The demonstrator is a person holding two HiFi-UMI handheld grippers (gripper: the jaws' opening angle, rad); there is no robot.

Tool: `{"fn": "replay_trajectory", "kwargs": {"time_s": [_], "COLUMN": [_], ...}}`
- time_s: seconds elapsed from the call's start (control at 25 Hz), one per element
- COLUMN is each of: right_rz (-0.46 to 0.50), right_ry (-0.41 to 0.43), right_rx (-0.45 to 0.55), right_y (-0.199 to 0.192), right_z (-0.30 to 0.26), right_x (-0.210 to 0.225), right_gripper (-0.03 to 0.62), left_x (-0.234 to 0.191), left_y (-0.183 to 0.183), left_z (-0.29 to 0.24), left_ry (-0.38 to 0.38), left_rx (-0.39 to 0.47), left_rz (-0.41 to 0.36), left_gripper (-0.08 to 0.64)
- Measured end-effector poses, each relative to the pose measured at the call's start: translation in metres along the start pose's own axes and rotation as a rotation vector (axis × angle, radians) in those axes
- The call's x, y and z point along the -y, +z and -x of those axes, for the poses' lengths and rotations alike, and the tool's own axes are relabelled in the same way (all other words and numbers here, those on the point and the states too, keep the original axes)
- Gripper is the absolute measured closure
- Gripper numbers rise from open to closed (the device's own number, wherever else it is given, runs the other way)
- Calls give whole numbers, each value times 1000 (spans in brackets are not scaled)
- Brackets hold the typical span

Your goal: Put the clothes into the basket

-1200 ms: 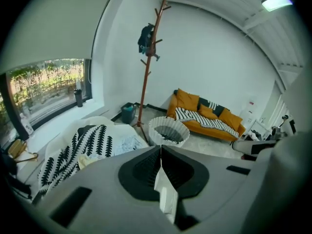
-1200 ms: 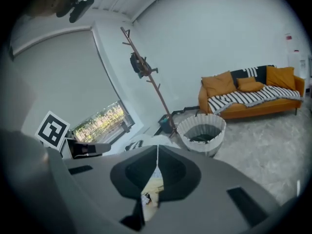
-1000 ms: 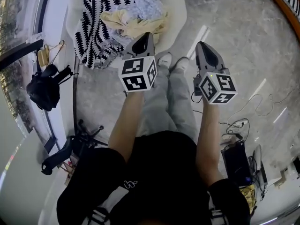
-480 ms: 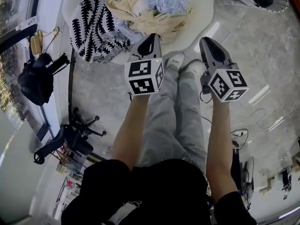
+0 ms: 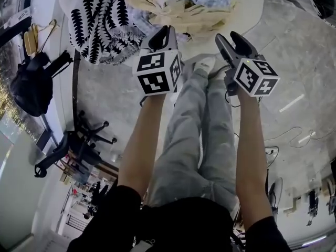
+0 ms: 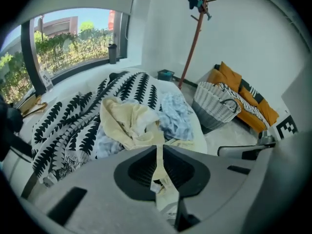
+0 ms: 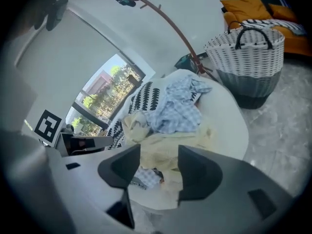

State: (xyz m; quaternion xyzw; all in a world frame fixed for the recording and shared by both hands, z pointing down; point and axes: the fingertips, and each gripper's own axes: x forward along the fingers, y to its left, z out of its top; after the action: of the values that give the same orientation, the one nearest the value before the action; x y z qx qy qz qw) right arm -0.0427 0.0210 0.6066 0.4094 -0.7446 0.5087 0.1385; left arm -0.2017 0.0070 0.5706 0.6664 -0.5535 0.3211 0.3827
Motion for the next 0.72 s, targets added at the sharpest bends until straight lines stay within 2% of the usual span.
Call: {"fn": "replay_trajectory", "kwargs": {"time_s": [0.04,0.12,0.2,0.32,0.4,0.52,0.72], "right_rz": [-9,-33,-60,-112,-208,-360,-433], "right_ry": [-5,-25,-56,-106,-109,-89,-31], "right_rx": [-11,-29,-43,-50,-28,-5,-22], "right_y": [-5,-14,-22,-31,-37,-48,-56], "right_z": [-9,-25,-38,-61,-80,-104,-131], "right_x": [6,18,32,55,68,79,75], "right_gripper": [372,350,339,327,321,308,310], "left_x": [-4,-10,-16,-26,-30,-33,-33], "left_y": [-3,-11,-19,-28,-33,-43,-52], "left_z": [-7,-20,-30,-46,-56,-67,-83], "left_ry": [-1,0,9,16,11,2,-10], "left_rx": [-12,-43,-75,-99,-102,-116,-125], "left_rz": [-8,-25,-43,-50,-56,-58,-47], "left_gripper": [534,424,397,376,371,370,370]}}
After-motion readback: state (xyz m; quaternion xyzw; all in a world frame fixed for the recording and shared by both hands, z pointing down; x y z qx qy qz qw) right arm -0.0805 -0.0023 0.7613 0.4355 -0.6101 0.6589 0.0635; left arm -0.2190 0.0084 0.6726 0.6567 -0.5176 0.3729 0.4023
